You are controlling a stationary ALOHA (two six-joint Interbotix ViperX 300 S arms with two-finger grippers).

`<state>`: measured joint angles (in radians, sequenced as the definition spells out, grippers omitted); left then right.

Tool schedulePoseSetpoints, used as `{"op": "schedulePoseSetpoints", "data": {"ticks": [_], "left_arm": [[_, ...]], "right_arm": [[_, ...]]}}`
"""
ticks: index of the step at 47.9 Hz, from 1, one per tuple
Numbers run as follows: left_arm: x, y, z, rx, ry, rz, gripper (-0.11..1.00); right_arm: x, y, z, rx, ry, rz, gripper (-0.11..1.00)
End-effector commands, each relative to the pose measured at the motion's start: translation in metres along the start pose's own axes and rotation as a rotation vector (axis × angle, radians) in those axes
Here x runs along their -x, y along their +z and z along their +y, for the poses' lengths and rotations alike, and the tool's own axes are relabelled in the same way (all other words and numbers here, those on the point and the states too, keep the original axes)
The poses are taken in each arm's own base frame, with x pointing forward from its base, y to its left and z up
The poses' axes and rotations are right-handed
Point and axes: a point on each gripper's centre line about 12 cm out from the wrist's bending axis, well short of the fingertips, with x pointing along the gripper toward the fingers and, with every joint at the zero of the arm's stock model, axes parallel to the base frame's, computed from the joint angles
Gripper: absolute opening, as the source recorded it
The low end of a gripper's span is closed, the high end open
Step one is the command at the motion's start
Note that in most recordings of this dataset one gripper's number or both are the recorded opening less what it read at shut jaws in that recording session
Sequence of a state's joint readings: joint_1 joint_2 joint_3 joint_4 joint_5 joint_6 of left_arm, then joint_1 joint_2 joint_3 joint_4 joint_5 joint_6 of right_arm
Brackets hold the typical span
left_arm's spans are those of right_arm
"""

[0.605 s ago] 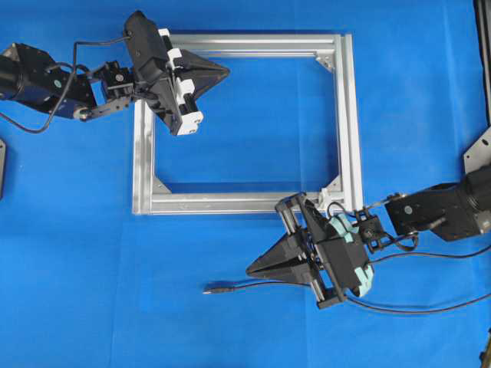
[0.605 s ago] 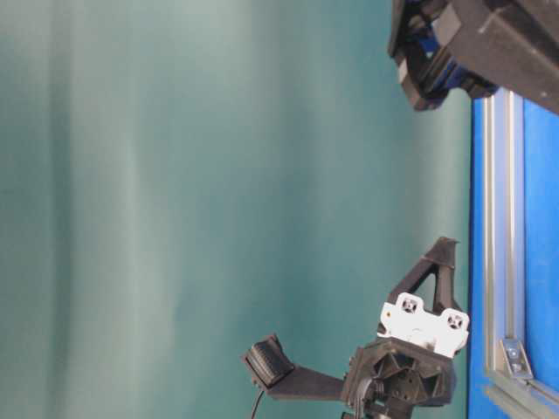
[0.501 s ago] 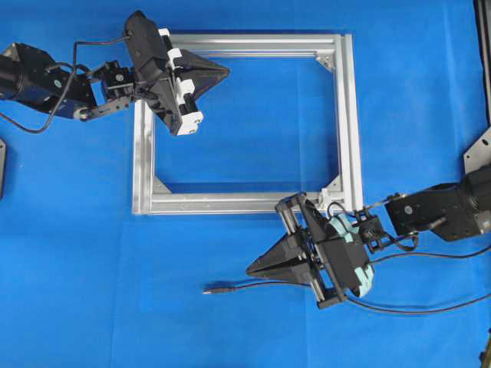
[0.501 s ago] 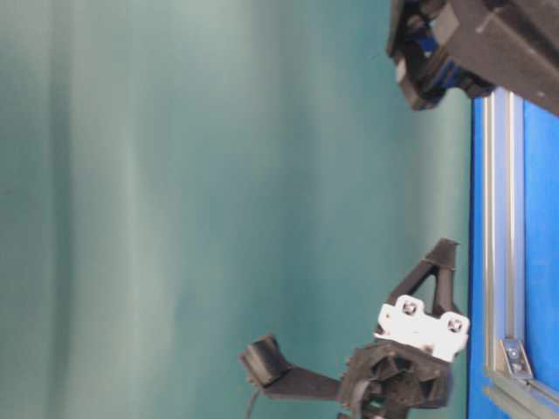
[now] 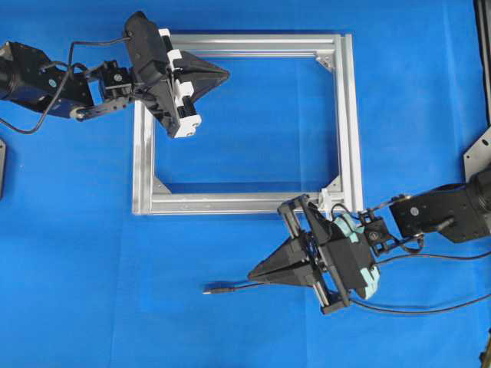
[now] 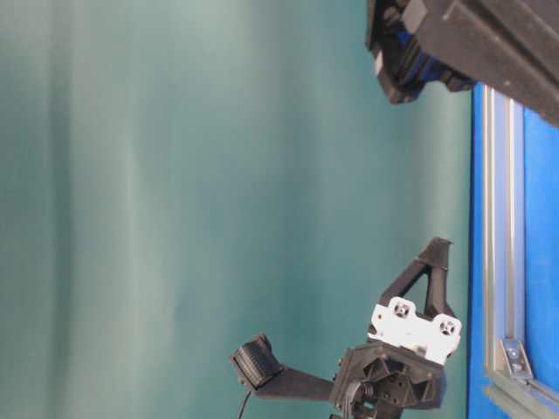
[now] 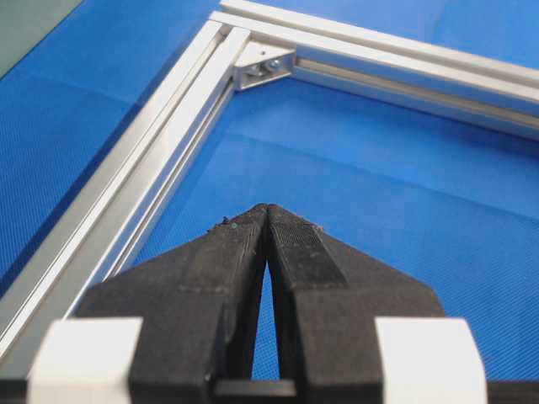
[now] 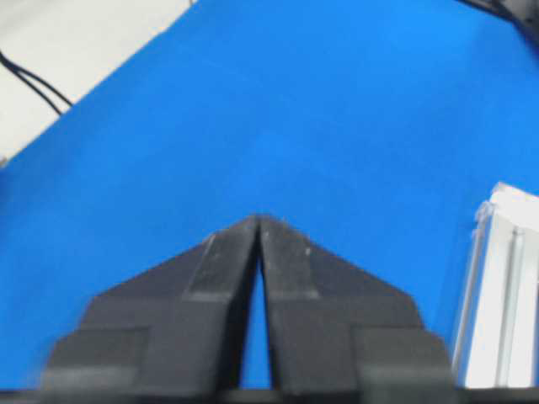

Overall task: Insert the wire through the string loop located on the right side.
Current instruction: 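Open the right gripper and lower it over the black USB cable plug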

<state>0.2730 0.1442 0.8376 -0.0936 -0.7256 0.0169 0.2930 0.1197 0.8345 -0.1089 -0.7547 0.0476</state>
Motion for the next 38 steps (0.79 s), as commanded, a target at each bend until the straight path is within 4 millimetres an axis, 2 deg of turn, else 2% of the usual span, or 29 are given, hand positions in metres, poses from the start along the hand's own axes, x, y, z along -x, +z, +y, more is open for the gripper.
{"op": "schedulePoseSetpoints", "data": {"ticks": [1,5,13,16,25,38], "left_arm": [[0.002,0.015,-0.002,-0.001,-0.007,-0.046,0.00],[0.002,0.015,-0.003,-0.002,-0.009,-0.044,0.00],[0.002,0.015,-0.003,-0.002,-0.009,-0.046,0.00],[0.002,0.015,-0.003,-0.001,-0.008,-0.046,0.00],[0.002,0.015,-0.003,-0.002,-0.009,-0.044,0.00],[0.002,0.014,-0.003,-0.001,-0.010,-0.043,0.00]], "right_arm": [[0.000,0.014,0.003,-0.007,0.008,-0.040,0.09],[0.000,0.013,0.005,-0.019,0.012,-0.026,0.27],[-0.001,0.010,0.004,-0.033,0.006,0.000,0.78],[-0.001,0.011,0.003,-0.038,0.000,-0.002,0.91],[-0.004,0.009,0.003,-0.042,-0.003,0.004,0.92],[-0.024,-0.019,0.006,-0.092,-0.019,0.070,0.92]]}}
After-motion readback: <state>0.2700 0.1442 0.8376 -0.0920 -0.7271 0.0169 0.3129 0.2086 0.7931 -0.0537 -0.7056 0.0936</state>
